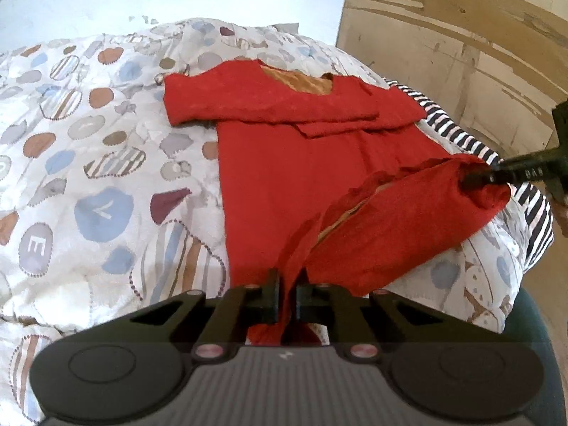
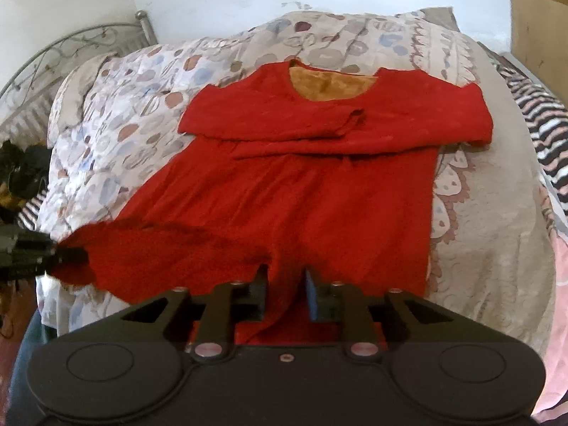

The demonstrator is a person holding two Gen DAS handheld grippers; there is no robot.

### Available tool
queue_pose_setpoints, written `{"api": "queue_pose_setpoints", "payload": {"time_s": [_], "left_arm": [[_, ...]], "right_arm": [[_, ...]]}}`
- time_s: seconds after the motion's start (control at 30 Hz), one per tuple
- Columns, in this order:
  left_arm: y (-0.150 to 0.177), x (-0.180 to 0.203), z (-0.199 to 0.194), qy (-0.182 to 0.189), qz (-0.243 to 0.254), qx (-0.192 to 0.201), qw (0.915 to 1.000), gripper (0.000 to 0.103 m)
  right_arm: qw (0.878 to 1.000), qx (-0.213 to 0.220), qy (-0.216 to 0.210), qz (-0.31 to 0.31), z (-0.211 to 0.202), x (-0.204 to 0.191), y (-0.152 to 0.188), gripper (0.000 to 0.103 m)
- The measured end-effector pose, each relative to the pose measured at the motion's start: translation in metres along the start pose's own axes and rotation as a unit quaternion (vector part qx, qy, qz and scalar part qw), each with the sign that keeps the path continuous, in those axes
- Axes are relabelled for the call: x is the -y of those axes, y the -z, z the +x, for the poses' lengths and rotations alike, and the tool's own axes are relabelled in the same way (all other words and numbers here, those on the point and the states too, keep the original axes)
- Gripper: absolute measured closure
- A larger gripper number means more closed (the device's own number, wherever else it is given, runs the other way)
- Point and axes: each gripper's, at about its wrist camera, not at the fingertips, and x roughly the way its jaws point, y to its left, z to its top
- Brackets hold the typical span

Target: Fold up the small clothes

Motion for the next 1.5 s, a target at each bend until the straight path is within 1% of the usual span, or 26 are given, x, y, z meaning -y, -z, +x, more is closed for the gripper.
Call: {"api": "queue_pose_setpoints", "payload": {"time_s": [0.03, 0.07, 0.13, 0.17, 0.23, 0.3, 0.33, 0.37, 0.5, 0.57, 0.67, 0.77, 0.87, 0.93, 1.0, 1.07, 1.1, 1.23, 1.33, 1.5], "left_arm": [[-0.001, 0.001, -0.001, -0.001, 0.0, 0.003, 1.0, 0.095], [-0.001, 0.002, -0.002, -0.003, 0.001, 0.005, 1.0, 0.095], [-0.001, 0.003, -0.005, -0.007, 0.005, 0.01, 0.9999, 0.095], [-0.001, 0.004, -0.006, -0.009, 0.006, 0.012, 0.9999, 0.095], [0.002, 0.006, -0.009, -0.013, 0.004, 0.019, 0.9997, 0.095], [0.007, 0.009, -0.012, -0.015, 0.006, 0.021, 0.9996, 0.096], [0.01, 0.011, -0.015, -0.019, 0.009, 0.025, 0.9995, 0.097], [0.013, 0.014, -0.019, -0.023, 0.013, 0.034, 0.9991, 0.097], [0.024, 0.029, -0.044, -0.038, 0.033, 0.09, 0.9947, 0.098], [0.028, 0.035, -0.059, -0.039, 0.033, 0.116, 0.992, 0.098], [0.034, 0.047, -0.081, -0.048, 0.039, 0.157, 0.9856, 0.099], [0.041, 0.058, -0.1, -0.059, 0.049, 0.199, 0.977, 0.099], [0.049, 0.067, -0.118, -0.06, 0.045, 0.243, 0.9671, 0.1], [0.054, 0.07, -0.128, -0.056, 0.039, 0.264, 0.9621, 0.101], [0.059, 0.072, -0.138, -0.052, 0.036, 0.28, 0.958, 0.101], [0.065, 0.077, -0.148, -0.057, 0.048, 0.292, 0.9537, 0.101], [0.069, 0.081, -0.155, -0.06, 0.054, 0.295, 0.952, 0.101], [0.082, 0.09, -0.178, -0.053, 0.051, 0.284, 0.956, 0.101], [0.092, 0.094, -0.198, -0.049, 0.049, 0.291, 0.9543, 0.101], [0.107, 0.106, -0.237, -0.045, 0.042, 0.3, 0.9518, 0.101]], "right_arm": [[1.0, 0.001, 0.002, -0.007, 0.0, -0.004, 0.002, 0.064], [1.0, 0.004, 0.005, -0.014, 0.0, -0.009, 0.004, 0.059], [0.999, 0.013, 0.022, -0.036, 0.0, -0.019, 0.008, 0.059], [0.998, 0.018, 0.033, -0.046, 0.001, -0.024, 0.011, 0.06], [0.997, 0.03, 0.053, -0.052, 0.001, -0.029, 0.017, 0.069], [0.996, 0.046, 0.064, -0.051, -0.002, -0.032, 0.024, 0.088], [0.994, 0.059, 0.071, -0.053, -0.006, -0.035, 0.029, 0.096], [0.992, 0.076, 0.078, -0.058, -0.011, -0.039, 0.034, 0.098], [0.978, 0.147, 0.124, -0.077, -0.045, -0.054, 0.059, 0.099], [0.969, 0.181, 0.148, -0.084, -0.066, -0.062, 0.072, 0.099], [0.953, 0.221, 0.182, -0.1, -0.096, -0.071, 0.089, 0.099], [0.941, 0.246, 0.206, -0.11, -0.122, -0.078, 0.105, 0.1], [0.93, 0.255, 0.228, -0.133, -0.138, -0.086, 0.123, 0.1], [0.924, 0.265, 0.237, -0.139, -0.148, -0.092, 0.133, 0.1], [0.919, 0.278, 0.243, -0.141, -0.157, -0.097, 0.143, 0.1], [0.911, 0.293, 0.25, -0.147, -0.168, -0.104, 0.152, 0.1], [0.909, 0.295, 0.251, -0.152, -0.173, -0.107, 0.156, 0.1], [0.906, 0.297, 0.251, -0.167, -0.192, -0.12, 0.173, 0.101], [0.902, 0.304, 0.254, -0.174, -0.211, -0.132, 0.186, 0.101], [0.902, 0.311, 0.243, -0.175, -0.249, -0.153, 0.203, 0.101]]}}
